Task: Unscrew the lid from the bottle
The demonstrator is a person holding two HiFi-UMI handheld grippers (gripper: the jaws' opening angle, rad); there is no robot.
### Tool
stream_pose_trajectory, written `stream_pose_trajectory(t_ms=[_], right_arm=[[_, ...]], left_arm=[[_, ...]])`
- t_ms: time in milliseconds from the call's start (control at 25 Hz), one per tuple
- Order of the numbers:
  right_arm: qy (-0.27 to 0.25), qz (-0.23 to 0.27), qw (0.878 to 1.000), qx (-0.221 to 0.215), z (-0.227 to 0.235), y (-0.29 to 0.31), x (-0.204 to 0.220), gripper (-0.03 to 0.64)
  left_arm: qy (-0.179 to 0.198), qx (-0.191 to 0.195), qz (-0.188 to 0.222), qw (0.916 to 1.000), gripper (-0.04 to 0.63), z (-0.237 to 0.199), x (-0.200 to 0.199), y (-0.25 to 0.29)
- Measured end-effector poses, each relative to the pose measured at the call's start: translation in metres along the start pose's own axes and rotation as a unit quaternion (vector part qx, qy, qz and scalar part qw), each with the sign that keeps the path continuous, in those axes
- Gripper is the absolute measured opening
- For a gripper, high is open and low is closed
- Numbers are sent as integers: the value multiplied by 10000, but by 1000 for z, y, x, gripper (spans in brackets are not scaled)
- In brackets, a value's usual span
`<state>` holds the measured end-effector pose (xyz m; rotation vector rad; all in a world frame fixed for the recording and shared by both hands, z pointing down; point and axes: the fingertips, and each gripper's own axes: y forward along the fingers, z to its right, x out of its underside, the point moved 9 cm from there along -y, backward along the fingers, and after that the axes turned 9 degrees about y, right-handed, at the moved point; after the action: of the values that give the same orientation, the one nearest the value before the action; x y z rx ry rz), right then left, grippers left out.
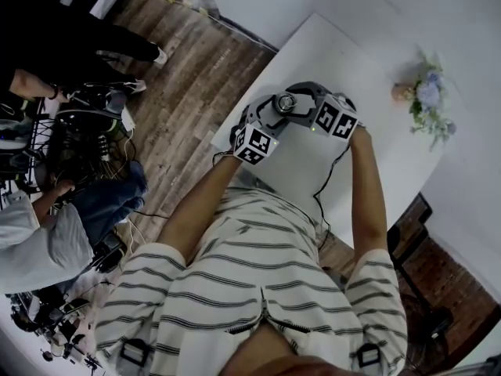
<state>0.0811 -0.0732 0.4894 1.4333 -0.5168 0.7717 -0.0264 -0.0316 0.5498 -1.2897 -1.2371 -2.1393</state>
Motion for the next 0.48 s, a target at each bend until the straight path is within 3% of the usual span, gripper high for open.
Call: stream_pose_trajectory(t_ms=[40, 80, 240, 320, 480], right_arm=[[146, 105, 9997, 174, -2, -1, 1, 353], [316, 278, 9984, 381, -4, -3, 2, 399], [1013, 1098, 9765, 1556, -21, -7, 6, 394], [1487, 1417, 9537, 2199, -31, -6, 9, 379], [2560, 1886, 8947, 3137, -49, 1, 14, 354]], left_arm=[[2, -1, 2, 10000, 299, 0, 0, 0], [6, -1, 1, 10000, 299, 0, 0, 1], [4, -6, -29, 10000, 299, 0, 1, 4], [5, -13, -31, 10000, 299, 0, 2, 4], [-10, -25, -30, 10000, 299, 0, 1, 2]])
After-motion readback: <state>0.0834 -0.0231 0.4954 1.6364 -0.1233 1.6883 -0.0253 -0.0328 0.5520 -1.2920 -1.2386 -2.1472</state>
